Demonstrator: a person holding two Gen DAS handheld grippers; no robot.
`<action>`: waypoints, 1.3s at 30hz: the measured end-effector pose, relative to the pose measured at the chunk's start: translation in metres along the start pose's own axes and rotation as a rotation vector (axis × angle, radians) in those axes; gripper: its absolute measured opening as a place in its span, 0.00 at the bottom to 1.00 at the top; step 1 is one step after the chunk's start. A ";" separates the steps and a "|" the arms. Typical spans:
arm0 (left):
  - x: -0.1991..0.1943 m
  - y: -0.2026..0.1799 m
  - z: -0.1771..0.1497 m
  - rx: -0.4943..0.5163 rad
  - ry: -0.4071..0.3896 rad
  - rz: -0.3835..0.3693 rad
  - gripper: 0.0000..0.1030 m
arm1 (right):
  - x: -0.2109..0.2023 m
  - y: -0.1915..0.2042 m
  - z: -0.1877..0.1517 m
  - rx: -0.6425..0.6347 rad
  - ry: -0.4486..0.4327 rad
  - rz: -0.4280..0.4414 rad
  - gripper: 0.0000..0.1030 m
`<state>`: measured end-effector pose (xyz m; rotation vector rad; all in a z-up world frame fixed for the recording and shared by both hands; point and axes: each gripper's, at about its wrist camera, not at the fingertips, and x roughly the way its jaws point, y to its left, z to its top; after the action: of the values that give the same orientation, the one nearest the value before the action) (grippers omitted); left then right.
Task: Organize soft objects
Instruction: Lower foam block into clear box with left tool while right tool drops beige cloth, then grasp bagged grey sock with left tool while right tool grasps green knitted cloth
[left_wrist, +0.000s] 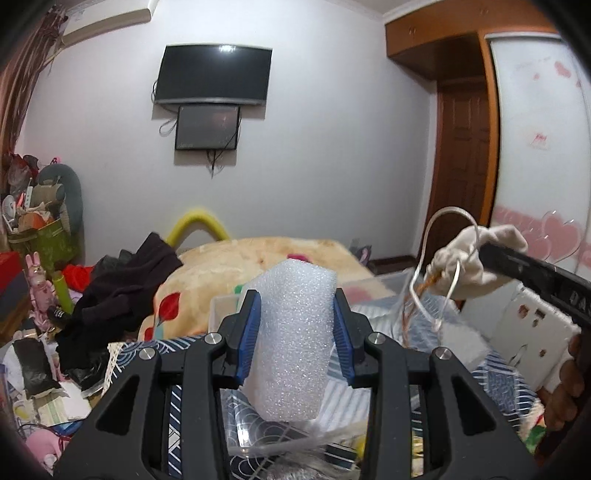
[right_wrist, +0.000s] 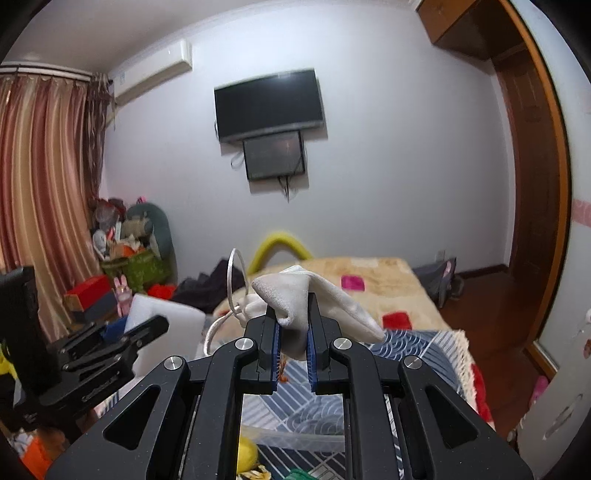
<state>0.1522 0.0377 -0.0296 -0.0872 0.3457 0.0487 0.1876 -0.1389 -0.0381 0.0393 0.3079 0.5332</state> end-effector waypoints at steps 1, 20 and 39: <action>0.006 -0.001 -0.002 0.005 0.014 0.009 0.36 | 0.004 -0.002 -0.003 0.000 0.014 -0.001 0.10; 0.044 -0.020 -0.024 0.020 0.227 -0.087 0.66 | 0.050 -0.002 -0.030 -0.060 0.281 0.011 0.22; -0.033 -0.002 -0.008 -0.016 0.105 -0.069 0.99 | -0.012 -0.008 -0.016 -0.078 0.123 -0.049 0.74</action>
<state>0.1186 0.0339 -0.0257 -0.1178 0.4467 -0.0215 0.1763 -0.1524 -0.0511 -0.0771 0.4069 0.4992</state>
